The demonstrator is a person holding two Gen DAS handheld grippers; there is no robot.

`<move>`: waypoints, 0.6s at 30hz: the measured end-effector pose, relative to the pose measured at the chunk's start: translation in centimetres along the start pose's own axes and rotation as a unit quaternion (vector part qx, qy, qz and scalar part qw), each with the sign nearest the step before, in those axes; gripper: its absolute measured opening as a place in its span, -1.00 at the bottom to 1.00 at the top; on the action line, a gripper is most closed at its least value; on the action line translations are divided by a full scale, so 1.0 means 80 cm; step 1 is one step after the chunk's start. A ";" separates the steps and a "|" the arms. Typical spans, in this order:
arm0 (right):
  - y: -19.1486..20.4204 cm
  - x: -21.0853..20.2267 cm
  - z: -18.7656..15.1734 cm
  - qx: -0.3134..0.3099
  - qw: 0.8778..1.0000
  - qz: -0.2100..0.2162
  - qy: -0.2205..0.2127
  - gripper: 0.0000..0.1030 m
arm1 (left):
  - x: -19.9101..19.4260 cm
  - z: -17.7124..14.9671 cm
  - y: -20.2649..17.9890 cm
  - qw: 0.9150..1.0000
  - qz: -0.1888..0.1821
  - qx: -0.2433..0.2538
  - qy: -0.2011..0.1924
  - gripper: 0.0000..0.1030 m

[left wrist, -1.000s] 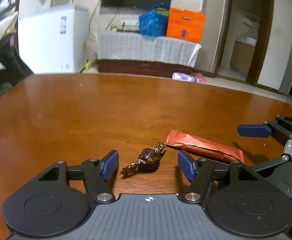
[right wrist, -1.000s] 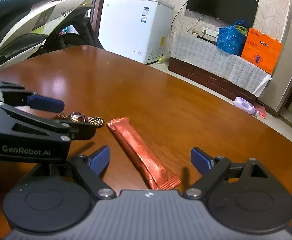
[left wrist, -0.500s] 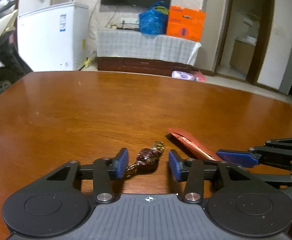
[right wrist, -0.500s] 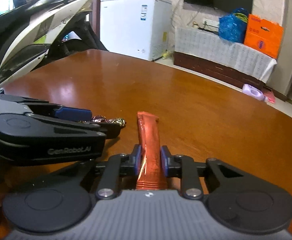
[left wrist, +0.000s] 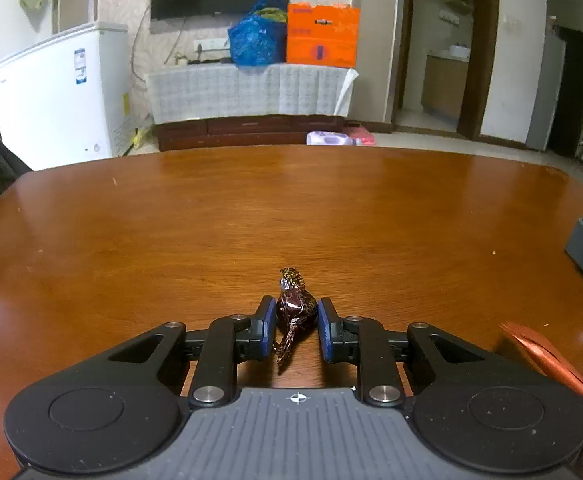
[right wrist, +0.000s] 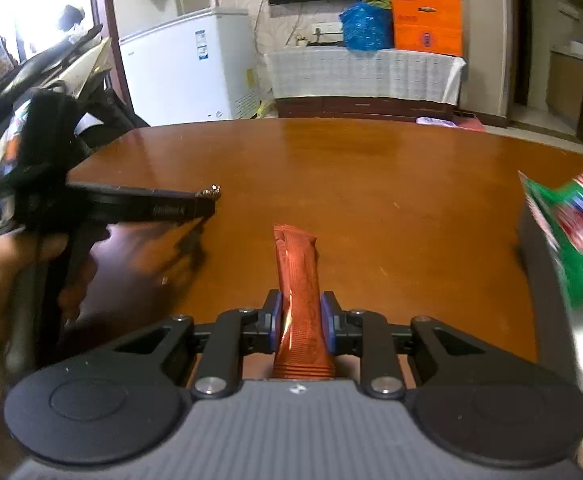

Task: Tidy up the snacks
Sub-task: 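Grasp the red stick snack with the right tool while the left tool grasps the brown candy, then carry the red stick snack with the right tool while the left tool carries the candy to the tray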

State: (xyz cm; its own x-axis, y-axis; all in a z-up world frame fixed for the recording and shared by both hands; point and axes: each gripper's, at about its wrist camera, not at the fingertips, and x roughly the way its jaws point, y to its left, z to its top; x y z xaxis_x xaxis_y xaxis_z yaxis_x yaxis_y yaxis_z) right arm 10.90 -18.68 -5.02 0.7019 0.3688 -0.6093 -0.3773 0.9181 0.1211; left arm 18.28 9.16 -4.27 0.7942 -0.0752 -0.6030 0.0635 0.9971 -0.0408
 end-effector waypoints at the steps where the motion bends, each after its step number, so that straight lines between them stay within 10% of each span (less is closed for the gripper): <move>1: -0.002 -0.012 -0.009 0.000 1.000 -0.002 -0.005 -0.59 | -0.001 -0.001 0.000 1.000 -0.003 -0.002 -0.001 -0.54; 18: -0.023 -0.091 -0.035 -0.001 0.997 -0.006 -0.073 -0.59 | -0.056 0.014 -0.072 0.997 -0.026 0.069 -0.033 -0.55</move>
State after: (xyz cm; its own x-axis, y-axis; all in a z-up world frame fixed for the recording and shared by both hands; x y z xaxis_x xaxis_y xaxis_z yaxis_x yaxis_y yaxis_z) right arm 4.81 -23.49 -2.98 0.7870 0.3754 -0.4896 -0.3700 0.9222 0.1123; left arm 15.02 3.71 -0.41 0.8249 -0.1316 -0.5497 0.1852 0.9818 0.0428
